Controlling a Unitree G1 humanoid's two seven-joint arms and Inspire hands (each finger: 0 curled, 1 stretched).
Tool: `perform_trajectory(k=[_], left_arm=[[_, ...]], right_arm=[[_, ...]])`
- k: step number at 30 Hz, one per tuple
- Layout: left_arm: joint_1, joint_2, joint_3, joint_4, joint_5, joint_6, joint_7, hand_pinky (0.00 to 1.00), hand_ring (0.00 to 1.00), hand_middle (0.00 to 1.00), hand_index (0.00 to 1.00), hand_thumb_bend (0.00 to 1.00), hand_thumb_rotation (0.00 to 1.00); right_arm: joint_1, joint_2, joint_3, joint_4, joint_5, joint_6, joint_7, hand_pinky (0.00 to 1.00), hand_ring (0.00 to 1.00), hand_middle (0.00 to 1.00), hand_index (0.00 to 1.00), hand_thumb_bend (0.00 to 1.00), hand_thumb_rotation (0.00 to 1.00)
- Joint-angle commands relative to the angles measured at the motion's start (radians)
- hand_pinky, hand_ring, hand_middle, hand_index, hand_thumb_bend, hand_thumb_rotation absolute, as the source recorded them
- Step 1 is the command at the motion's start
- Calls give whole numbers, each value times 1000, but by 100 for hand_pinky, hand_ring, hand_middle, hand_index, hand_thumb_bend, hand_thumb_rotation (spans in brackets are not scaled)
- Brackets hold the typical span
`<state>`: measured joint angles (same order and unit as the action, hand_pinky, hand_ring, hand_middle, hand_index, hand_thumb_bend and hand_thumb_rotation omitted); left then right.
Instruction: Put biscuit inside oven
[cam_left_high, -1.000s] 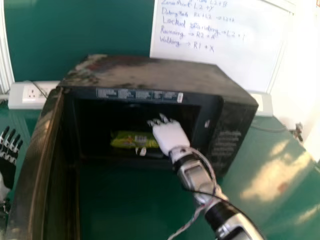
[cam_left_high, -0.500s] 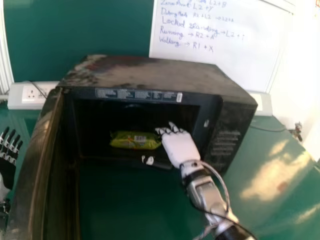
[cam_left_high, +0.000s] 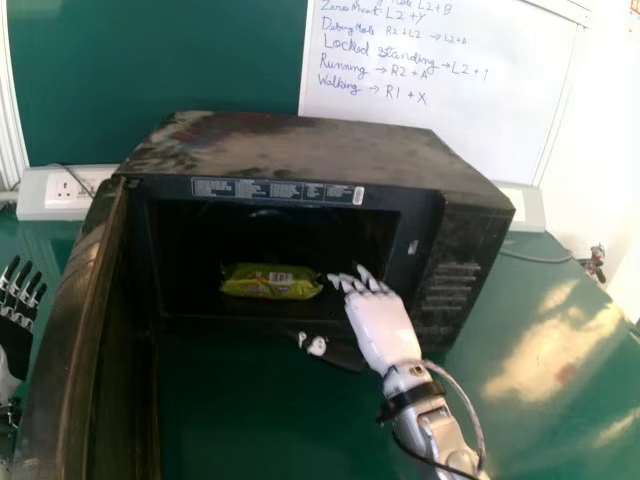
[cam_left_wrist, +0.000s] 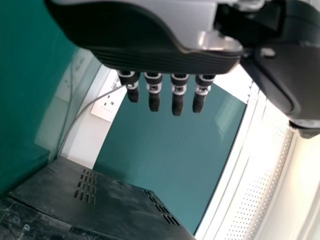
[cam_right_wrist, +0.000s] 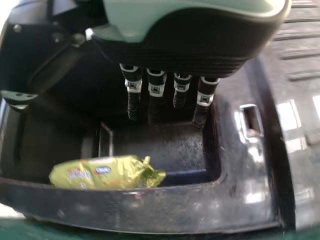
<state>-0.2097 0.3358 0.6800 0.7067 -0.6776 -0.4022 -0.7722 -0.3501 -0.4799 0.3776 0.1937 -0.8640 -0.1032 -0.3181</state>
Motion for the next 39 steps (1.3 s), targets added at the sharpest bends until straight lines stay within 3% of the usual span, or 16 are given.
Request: perform_trajectory(k=[1,6,13,26,33,39], left_arm=[[42,-50,-7,30,2,-1,6,97,77,81,96,0,0],[40,-46,-6,34,0,3,5,95,76,82,97,0,0],[40,-44,-9,30,6,7,14,94,76,82,96,0,0],[35,-44,-4,37,-2,8,1,99,77,81,97,0,0],[36,-43,-5,41,2,0,-1,90,75,81,96,0,0],[37,-40,-4,41,3,1,-1,97,76,82,96,0,0]], right_arm=[[26,-7,-24,41,32,-57,-51,76,83,85,87,98,70],[37,-11,-42,156,66,-209,-171,75,81,83,86,97,67],[48,-18,-66,284,99,-362,-273,73,78,80,86,96,74],[48,-1,-126,472,188,-508,-381,68,73,76,82,88,69],[50,29,-173,552,243,-559,-403,67,72,75,81,87,72],[42,74,-226,647,331,-635,-382,67,68,72,80,84,73]])
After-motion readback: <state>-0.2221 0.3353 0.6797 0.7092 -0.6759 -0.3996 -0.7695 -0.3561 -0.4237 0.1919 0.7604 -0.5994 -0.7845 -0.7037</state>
